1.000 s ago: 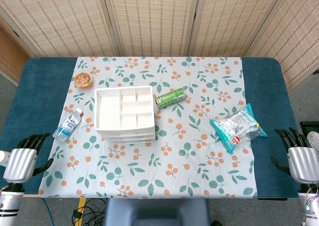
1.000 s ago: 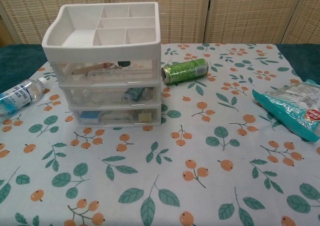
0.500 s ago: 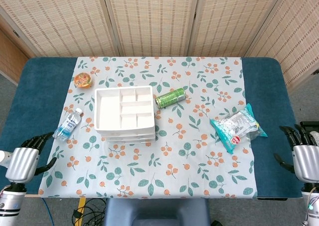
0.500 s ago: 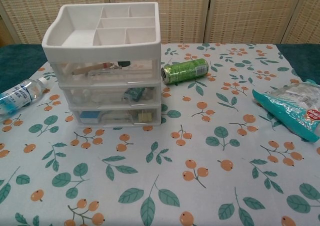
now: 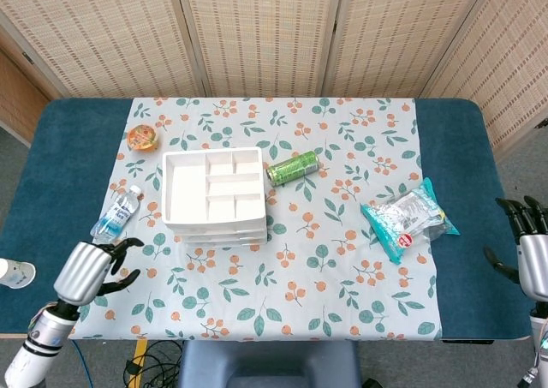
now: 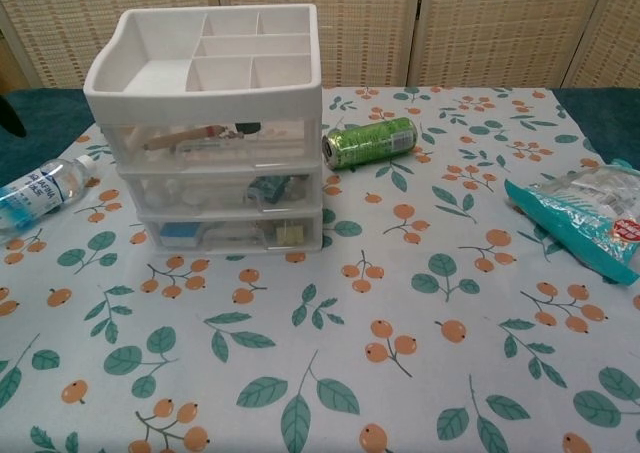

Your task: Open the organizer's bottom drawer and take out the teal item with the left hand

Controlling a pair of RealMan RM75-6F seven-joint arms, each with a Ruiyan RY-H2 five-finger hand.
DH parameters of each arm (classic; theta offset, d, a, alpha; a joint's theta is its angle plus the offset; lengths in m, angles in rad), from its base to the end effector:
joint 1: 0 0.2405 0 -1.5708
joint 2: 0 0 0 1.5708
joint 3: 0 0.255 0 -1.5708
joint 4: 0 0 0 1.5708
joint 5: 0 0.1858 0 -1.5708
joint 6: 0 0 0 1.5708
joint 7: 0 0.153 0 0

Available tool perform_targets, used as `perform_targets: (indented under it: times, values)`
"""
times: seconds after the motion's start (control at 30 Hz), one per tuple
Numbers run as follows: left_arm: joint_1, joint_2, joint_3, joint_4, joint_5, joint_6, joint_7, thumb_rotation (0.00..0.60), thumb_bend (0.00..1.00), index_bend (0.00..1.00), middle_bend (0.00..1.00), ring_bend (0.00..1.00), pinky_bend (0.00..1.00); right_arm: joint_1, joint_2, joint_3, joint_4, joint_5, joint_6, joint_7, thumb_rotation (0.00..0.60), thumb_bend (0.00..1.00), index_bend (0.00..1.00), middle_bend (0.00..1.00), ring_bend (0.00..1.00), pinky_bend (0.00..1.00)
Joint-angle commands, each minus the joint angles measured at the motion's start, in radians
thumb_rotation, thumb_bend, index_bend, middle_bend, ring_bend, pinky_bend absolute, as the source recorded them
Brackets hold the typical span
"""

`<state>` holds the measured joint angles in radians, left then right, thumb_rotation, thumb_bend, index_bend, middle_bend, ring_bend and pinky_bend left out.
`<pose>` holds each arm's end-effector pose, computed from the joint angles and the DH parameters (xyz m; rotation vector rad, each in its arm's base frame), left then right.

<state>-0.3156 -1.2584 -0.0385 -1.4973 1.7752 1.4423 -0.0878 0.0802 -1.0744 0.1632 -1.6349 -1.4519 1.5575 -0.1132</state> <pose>-0.2268 0.2386 0.1226 -1.7579 -0.7433 -1.2407 -0.2910 -0.2045 0.2229 1.2741 -0.6925 0.8959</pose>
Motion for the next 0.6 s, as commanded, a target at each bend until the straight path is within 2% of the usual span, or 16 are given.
perform_targets:
  times: [0.03, 0.37, 0.6]
  values:
    - [-0.041, -0.015, 0.018, -0.005, 0.025, -0.046, -0.03, 0.6, 0.25, 0.37, 0.87, 0.85, 1.0, 0.004, 0.001, 0.003, -0.002, 0.008, -0.007, -0.005, 0.6, 0.25, 0.13, 0.21, 0.14, 0.18]
    - [-0.141, -0.087, 0.028, -0.011, 0.017, -0.173, -0.083, 0.6, 0.25, 0.34, 0.88, 0.88, 1.0, 0.01, 0.002, 0.007, 0.0, 0.029, -0.019, -0.014, 0.6, 0.25, 0.12, 0.21, 0.14, 0.18]
    - [-0.19, -0.141, 0.024, -0.03, -0.05, -0.264, -0.125, 0.6, 0.25, 0.21, 0.89, 0.89, 1.0, 0.01, 0.006, 0.011, 0.003, 0.042, -0.02, -0.014, 0.6, 0.25, 0.12, 0.21, 0.14, 0.18]
